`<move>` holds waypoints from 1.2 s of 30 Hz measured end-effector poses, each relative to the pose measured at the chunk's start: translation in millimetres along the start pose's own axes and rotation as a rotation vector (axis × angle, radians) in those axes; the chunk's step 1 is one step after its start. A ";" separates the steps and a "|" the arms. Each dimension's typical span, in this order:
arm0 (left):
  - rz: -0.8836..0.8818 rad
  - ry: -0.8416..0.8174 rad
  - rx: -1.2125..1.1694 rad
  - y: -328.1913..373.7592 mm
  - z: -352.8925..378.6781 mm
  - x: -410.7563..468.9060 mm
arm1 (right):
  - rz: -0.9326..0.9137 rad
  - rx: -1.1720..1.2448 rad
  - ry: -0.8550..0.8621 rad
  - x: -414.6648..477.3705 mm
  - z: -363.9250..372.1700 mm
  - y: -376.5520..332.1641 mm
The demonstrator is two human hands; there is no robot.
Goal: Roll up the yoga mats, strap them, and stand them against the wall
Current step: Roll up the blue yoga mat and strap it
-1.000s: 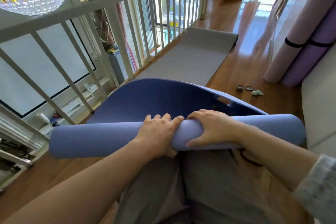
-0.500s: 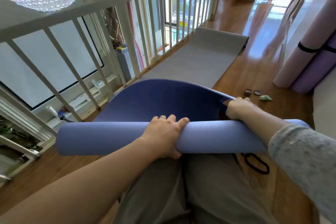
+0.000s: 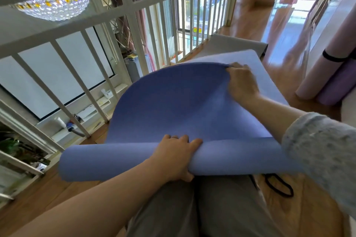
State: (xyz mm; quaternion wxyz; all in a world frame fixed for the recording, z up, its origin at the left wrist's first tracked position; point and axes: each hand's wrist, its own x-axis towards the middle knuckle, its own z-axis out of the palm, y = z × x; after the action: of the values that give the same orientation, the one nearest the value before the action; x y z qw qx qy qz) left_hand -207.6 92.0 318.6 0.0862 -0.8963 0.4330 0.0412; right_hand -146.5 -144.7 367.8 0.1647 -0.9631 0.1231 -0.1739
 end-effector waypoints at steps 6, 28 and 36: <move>-0.026 -0.037 -0.037 -0.8 -0.5 2.5 | -0.503 -0.087 -0.128 -31.6 17.4 -86.1; -0.051 0.019 -0.074 -3.3 7.7 -8.1 | -0.014 0.321 -1.185 -61.0 16.0 -19.0; -0.046 -0.019 -0.118 -5.5 6.3 -9.7 | -0.499 -0.237 -0.567 -36.0 30.6 -24.5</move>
State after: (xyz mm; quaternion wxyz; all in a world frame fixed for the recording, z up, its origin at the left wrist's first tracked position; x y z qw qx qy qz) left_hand -209.2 104.1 314.6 0.0380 -0.9091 0.4083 0.0731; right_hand -163.3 -103.3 338.9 0.0324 -0.9856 -0.1459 0.0797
